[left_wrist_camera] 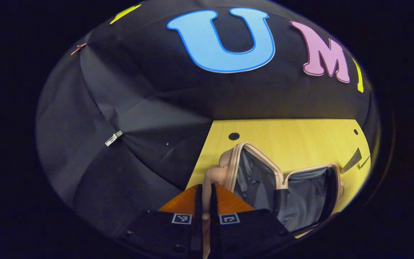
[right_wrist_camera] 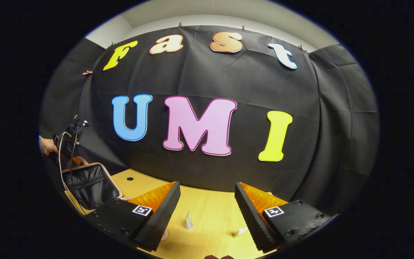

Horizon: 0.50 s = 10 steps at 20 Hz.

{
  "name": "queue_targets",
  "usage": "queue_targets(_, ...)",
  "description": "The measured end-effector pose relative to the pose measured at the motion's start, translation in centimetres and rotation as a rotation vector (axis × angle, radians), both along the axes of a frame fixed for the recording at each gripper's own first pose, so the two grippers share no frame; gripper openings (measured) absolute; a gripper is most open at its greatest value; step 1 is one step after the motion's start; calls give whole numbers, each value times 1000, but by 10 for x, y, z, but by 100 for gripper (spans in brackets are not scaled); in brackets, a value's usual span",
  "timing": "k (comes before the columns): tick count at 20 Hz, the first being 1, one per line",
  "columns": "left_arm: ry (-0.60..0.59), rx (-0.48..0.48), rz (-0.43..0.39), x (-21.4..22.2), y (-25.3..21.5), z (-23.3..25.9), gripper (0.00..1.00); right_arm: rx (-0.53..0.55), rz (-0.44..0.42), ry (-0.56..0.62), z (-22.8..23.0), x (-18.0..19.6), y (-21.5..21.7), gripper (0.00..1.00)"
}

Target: First open the suitcase, pack the skin care products into it, and then close the suitcase.

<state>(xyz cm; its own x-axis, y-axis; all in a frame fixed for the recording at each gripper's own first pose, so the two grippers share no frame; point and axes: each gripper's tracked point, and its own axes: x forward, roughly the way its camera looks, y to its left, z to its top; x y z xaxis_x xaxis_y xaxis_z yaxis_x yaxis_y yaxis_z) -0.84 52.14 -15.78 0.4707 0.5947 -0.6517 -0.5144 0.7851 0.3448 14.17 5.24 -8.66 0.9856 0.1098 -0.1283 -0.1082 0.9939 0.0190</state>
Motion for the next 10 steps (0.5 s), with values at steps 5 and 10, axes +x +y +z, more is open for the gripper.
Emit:
queue_targets(5, 80, -172, 126, -34, 58, -88, 13, 46, -59, 77, -12, -7, 10, 97)
queue_targets(10, 166, -246, 130, -42, 79, -147, 13, 20, -118, 67, -8, -9, 14, 97)
